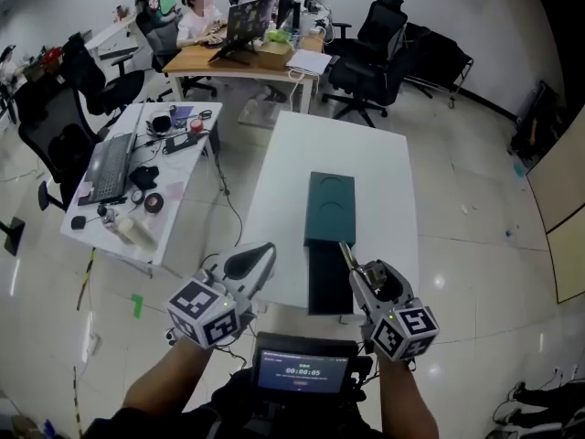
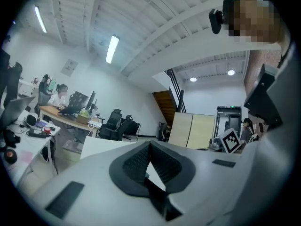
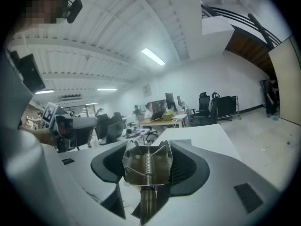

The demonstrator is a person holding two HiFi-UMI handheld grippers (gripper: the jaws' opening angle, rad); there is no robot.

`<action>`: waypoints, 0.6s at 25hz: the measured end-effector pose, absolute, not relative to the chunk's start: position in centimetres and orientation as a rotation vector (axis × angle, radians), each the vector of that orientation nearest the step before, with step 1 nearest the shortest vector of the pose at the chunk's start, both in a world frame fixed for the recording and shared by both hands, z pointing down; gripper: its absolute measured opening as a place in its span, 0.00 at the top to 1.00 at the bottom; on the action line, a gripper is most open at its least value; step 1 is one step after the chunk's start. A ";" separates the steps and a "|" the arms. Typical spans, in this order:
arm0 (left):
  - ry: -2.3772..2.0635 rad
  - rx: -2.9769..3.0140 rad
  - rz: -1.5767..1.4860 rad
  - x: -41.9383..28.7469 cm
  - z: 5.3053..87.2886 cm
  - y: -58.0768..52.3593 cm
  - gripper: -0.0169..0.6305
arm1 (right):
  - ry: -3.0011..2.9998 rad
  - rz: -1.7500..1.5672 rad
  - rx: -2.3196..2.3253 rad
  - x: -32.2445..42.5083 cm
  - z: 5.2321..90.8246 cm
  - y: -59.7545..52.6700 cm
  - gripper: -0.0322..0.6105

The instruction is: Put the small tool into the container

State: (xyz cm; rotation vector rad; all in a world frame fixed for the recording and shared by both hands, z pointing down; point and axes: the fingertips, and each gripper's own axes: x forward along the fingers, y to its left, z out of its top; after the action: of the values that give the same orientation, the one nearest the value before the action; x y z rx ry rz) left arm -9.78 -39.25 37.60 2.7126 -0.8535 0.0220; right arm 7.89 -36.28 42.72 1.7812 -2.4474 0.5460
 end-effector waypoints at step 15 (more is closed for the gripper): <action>-0.893 2.619 0.175 -7.0 44.2 -43.9 0.95 | -2.181 0.967 1.865 10.3 61.0 -41.9 0.56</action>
State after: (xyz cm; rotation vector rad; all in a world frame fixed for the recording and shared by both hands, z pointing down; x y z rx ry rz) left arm -7.00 -43.85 44.24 2.6193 -0.8928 0.1754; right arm 10.33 -41.93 61.04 1.8653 -2.1805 0.9666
